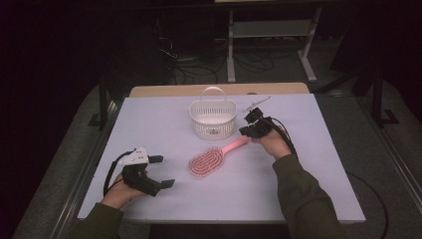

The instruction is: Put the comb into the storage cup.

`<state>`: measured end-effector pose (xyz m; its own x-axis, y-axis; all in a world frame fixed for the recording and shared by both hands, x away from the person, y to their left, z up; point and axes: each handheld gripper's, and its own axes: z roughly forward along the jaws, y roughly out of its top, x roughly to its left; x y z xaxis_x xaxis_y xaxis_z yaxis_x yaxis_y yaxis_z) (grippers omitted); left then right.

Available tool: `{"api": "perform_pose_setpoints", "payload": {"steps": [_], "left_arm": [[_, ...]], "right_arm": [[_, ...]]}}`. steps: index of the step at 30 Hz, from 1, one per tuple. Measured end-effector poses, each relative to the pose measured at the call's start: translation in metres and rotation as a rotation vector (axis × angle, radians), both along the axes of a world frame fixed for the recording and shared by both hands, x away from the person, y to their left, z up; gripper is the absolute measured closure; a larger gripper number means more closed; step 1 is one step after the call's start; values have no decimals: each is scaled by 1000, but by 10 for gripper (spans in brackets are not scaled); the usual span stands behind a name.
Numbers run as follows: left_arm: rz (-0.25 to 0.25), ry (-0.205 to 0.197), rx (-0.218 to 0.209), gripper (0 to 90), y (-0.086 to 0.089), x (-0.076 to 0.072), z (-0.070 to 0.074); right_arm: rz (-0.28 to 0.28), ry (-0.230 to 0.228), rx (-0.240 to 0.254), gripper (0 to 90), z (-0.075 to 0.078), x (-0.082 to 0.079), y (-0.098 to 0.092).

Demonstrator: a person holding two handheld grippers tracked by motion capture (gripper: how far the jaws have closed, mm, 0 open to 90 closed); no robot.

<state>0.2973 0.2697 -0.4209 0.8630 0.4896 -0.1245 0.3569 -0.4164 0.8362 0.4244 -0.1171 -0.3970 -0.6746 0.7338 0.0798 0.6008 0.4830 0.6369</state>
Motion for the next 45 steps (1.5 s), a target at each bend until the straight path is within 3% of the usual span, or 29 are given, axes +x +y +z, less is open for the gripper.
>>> {"api": "perform_pose_setpoints", "payload": {"steps": [18,45], "left_arm": [[1,1,-2,0,1,0,0],[0,1,-4,0,1,0,0]], "right_arm": [[-16,25,-37,889,-19,19,7],[-12,42,-53,889,-23,18,5]]}}
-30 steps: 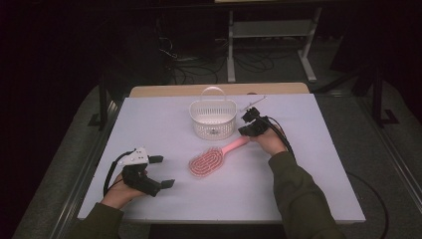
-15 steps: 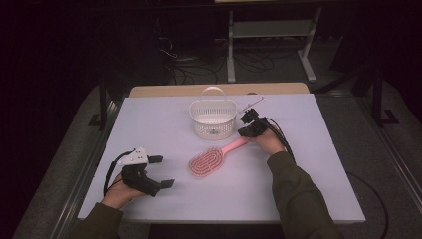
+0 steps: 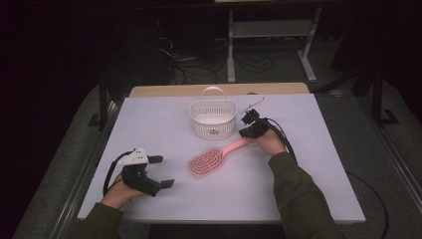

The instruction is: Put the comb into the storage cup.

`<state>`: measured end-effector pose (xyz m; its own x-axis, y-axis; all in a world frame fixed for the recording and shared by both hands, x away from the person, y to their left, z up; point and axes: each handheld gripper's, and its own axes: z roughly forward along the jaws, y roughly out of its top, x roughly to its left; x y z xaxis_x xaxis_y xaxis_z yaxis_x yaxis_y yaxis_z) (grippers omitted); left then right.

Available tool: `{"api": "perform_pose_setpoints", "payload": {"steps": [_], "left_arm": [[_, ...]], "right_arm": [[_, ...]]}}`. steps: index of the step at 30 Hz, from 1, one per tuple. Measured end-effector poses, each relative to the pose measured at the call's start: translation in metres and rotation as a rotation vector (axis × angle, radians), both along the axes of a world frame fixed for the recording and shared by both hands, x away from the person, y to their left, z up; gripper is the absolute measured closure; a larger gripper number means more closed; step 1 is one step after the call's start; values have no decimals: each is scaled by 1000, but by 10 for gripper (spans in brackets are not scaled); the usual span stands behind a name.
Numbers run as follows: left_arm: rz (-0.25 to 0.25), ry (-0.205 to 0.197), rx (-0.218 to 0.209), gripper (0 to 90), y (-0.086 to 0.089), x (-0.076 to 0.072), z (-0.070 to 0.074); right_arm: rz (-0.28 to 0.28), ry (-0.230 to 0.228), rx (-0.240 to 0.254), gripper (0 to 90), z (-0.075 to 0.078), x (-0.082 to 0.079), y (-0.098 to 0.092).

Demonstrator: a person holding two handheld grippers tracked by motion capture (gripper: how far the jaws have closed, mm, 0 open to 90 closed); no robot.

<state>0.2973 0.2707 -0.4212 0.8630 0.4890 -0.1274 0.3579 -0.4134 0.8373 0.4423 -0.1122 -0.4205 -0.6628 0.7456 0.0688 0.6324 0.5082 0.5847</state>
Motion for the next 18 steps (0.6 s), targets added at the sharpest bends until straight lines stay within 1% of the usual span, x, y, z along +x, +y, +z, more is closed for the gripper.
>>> {"api": "perform_pose_setpoints", "payload": {"steps": [3,10,18], "left_arm": [[-1,0,0,0,0,0,0],[-2,2,0,0,0,0,0],[-2,2,1,0,0,0,0]], "right_arm": [[2,-3,-1,889,0,-2,-1],[9,7,-5,888,-3,-5,-4],[12,14,-14,889,-2,-8,-6]]}}
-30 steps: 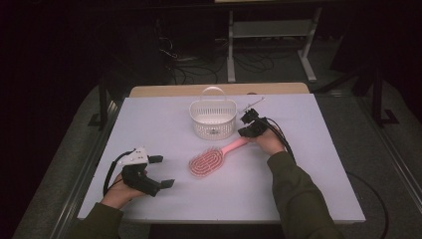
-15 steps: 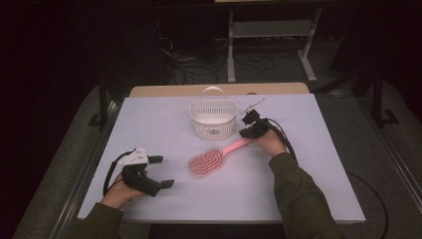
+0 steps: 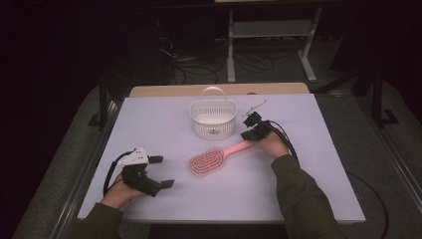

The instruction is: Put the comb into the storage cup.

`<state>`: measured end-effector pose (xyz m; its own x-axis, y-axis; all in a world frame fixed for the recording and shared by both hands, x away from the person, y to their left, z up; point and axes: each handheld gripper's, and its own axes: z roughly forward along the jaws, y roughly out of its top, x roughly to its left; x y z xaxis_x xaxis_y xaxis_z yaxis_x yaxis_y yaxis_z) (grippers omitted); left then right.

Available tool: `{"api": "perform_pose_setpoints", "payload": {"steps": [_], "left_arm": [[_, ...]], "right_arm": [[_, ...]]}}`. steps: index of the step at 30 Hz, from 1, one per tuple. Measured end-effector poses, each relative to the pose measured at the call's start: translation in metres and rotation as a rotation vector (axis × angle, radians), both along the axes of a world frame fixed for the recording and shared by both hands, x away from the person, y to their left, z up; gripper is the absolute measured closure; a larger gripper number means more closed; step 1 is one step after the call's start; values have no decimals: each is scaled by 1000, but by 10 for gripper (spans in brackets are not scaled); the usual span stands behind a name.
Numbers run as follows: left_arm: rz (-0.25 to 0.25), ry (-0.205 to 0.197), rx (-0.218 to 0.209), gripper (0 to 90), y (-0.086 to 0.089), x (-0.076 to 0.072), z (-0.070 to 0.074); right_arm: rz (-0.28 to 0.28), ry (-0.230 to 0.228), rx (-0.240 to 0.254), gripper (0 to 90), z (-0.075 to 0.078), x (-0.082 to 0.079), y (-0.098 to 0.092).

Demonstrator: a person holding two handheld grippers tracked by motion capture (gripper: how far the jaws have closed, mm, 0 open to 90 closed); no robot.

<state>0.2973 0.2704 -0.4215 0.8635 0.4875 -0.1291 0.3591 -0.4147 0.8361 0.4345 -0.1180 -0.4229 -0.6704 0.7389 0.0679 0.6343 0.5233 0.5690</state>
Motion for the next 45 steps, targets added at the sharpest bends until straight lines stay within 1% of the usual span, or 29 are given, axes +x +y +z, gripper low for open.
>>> {"api": "perform_pose_setpoints", "payload": {"steps": [6,21,28,45], "left_arm": [[0,1,2,0,0,0,0],[0,2,4,0,0,0,0],[-2,5,4,0,-1,0,-1],[-4,9,6,0,-1,0,-1]], "right_arm": [[3,-2,-5,889,0,-4,-2],[10,5,-1,889,1,-14,-7],[24,-2,-5,888,1,-20,-9],[33,-7,5,889,1,-35,-16]]}}
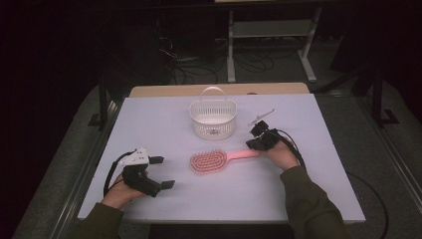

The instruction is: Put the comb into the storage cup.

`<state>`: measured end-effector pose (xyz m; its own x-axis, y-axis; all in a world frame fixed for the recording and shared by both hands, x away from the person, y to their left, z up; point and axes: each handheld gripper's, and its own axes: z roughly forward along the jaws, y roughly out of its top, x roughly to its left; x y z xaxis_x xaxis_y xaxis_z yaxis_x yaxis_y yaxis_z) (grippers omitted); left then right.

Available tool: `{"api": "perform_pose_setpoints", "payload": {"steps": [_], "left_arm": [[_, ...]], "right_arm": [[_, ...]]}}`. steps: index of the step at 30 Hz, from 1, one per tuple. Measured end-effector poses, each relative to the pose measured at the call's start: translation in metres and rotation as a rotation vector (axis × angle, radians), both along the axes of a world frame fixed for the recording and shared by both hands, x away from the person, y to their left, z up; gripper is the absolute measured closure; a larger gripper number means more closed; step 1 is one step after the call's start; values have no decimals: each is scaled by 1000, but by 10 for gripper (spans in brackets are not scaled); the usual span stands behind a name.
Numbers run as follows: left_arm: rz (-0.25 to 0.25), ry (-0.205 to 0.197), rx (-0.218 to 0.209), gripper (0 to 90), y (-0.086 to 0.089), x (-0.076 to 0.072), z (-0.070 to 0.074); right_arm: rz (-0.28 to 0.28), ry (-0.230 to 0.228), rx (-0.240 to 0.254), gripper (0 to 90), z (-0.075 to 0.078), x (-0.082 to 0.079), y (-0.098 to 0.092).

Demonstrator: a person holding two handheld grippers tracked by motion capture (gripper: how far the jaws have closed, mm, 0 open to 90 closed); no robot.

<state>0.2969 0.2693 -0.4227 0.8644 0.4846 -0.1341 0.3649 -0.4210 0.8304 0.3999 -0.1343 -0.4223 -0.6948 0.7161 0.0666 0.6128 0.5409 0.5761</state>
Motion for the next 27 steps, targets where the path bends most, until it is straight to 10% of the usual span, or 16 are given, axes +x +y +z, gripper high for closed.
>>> {"api": "perform_pose_setpoints", "payload": {"steps": [27], "left_arm": [[0,-5,9,0,0,-1,0]], "right_arm": [[14,-4,20,888,-3,-34,-10]]}}
